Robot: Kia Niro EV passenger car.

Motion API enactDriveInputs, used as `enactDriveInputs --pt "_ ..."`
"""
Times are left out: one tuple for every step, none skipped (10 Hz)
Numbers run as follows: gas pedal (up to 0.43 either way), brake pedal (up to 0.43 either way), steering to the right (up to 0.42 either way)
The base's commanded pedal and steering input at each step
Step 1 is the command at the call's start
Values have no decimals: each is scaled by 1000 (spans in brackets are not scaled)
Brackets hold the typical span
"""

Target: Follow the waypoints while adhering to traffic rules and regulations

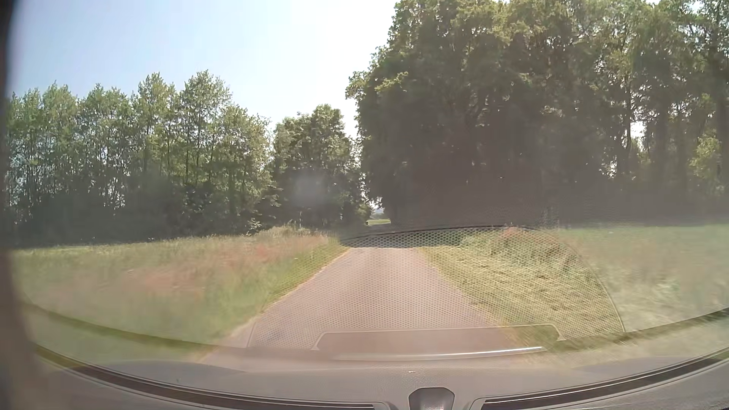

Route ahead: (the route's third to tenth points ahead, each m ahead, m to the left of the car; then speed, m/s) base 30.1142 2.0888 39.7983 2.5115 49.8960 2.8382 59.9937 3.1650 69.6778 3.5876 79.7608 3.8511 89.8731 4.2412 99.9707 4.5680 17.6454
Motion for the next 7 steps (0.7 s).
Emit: enactDriveInputs --pt "409 6 -23" --pt "409 6 -18" --pt "409 6 -13" --pt "409 6 -8" --pt "409 6 -4" --pt "409 6 -3" --pt "409 6 -2"
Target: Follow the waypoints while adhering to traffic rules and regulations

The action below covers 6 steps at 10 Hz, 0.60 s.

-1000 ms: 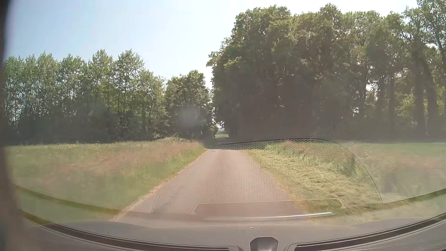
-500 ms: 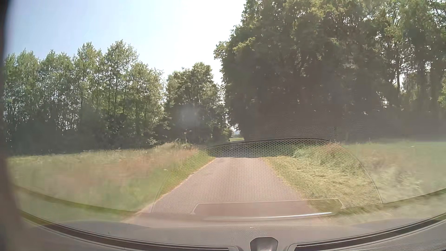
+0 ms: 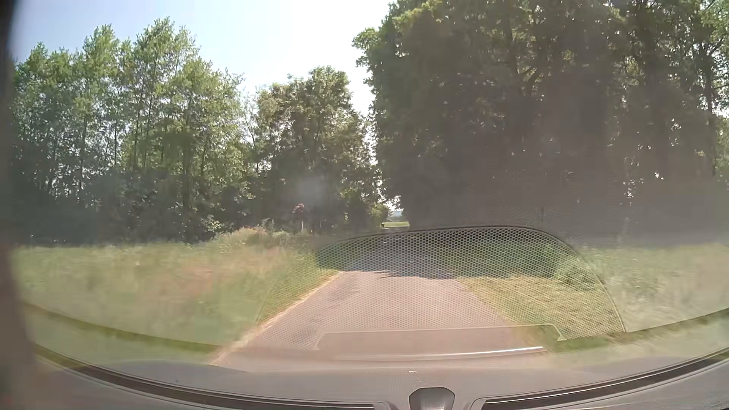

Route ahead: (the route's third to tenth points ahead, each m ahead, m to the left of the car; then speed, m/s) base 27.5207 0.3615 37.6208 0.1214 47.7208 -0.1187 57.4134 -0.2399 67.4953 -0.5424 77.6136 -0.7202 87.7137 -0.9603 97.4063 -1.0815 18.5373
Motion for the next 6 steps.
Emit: enactDriveInputs --pt "370 6 -1" --pt "319 6 3" --pt "240 6 9" --pt "197 6 11" --pt "197 6 10" --pt "197 0 10"
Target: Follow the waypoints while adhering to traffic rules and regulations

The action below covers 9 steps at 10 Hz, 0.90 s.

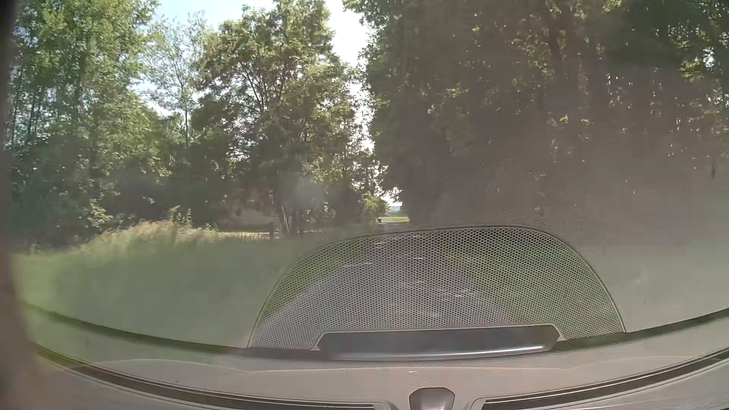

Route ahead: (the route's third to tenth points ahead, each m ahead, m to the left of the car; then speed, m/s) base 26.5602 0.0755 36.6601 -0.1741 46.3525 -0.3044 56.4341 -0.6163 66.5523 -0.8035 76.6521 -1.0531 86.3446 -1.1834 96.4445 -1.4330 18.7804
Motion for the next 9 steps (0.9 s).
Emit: enactDriveInputs --pt "197 6 10" --pt "197 6 8" --pt "197 6 5" --pt "189 6 4" --pt "189 6 4" --pt "169 6 2" --pt "169 6 2" --pt "169 6 2" --pt "169 6 3"
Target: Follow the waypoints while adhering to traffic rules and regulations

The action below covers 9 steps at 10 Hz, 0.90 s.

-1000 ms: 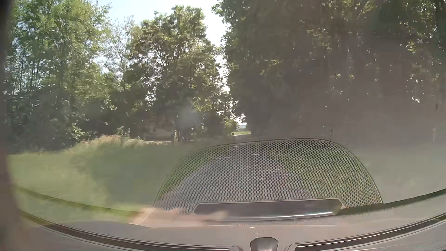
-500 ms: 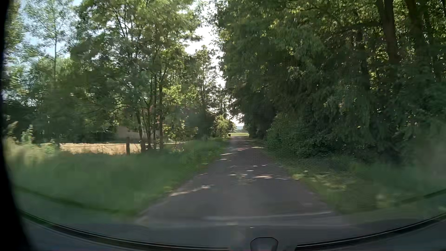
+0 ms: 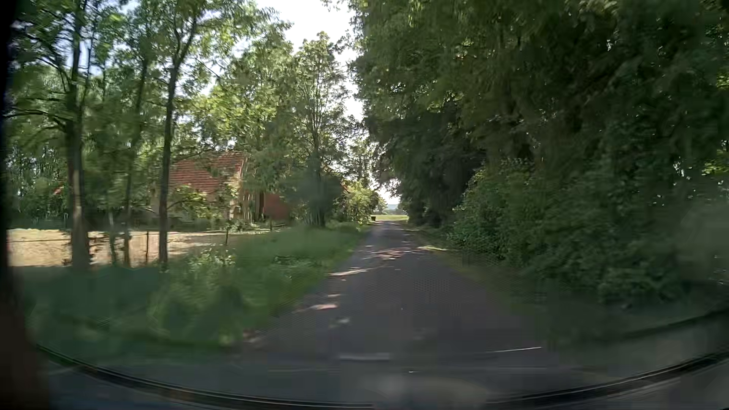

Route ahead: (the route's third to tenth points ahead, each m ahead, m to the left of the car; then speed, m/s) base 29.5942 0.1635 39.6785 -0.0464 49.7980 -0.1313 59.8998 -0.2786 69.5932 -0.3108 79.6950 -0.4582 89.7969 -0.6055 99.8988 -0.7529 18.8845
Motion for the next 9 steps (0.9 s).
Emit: enactDriveInputs --pt "169 6 1" --pt "169 6 0" --pt "169 6 -2" --pt "59 6 -3" --pt "0 0 -3" --pt "0 6 -4" --pt "0 6 -4" --pt "0 6 -4" --pt "0 6 -1"
